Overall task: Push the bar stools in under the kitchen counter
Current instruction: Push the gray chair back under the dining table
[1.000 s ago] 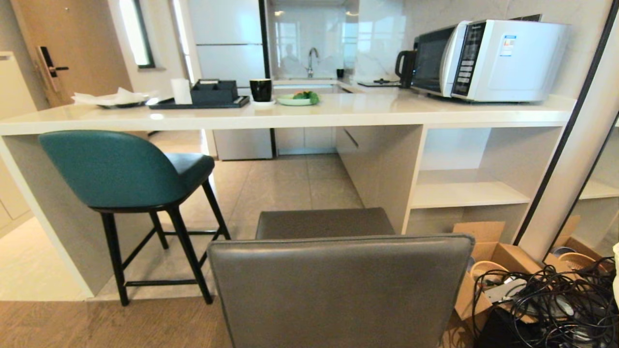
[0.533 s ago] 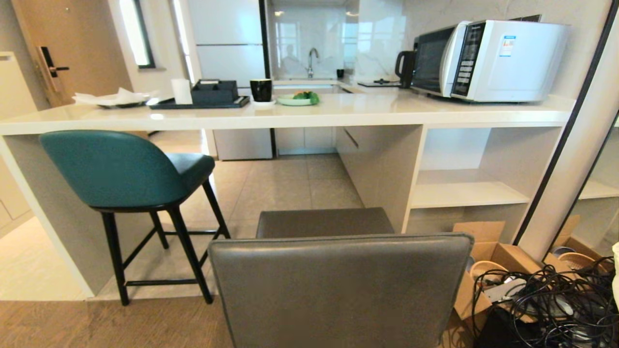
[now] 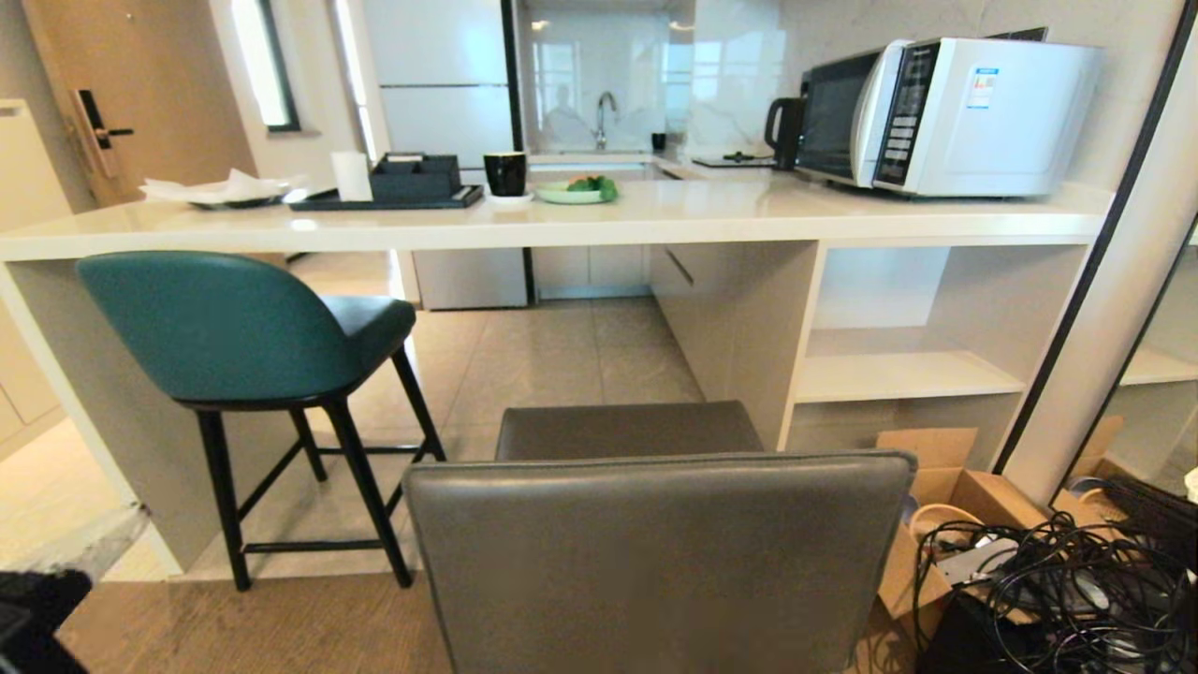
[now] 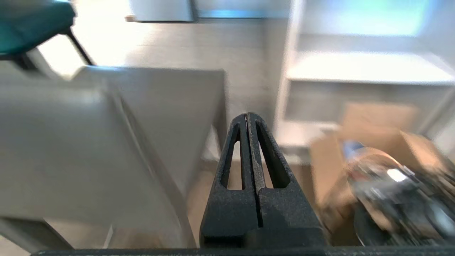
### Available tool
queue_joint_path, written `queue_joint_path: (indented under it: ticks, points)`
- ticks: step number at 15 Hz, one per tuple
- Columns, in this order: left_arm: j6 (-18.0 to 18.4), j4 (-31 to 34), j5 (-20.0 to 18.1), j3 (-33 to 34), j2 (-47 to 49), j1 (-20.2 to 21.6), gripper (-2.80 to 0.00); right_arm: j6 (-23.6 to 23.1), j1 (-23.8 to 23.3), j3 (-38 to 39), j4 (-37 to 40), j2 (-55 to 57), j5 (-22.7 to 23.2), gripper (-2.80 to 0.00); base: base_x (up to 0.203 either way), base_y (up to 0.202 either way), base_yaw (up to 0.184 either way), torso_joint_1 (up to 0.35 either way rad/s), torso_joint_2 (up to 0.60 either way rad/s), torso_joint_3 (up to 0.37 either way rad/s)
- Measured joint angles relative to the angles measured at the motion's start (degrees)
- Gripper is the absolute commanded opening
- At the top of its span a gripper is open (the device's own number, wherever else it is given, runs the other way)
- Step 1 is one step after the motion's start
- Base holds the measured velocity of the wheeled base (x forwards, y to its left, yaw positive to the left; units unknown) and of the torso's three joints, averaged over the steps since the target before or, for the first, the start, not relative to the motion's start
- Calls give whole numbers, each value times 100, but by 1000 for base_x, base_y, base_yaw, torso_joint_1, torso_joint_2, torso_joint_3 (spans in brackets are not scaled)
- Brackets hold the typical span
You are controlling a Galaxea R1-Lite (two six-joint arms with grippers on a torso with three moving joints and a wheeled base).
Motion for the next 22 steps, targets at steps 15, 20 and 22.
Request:
queue_joint_path:
  ticks: [15, 20, 22]
  points:
    - [503, -4561, 212, 874, 4509, -1810, -280, 40, 1733, 253, -3597, 3526, -1107, -280, 0, 0, 0, 0, 0, 0]
    - [487, -5521, 480, 606, 5564, -2242, -280, 70, 2007, 167, -3609, 3760, -1076, -280, 0, 0, 0, 0, 0, 0]
    - [480, -5578, 610, 341, 5911, -2385, -280, 59, 2114, -130, -3653, 4029, -1119, -280, 0, 0, 0, 0, 0, 0]
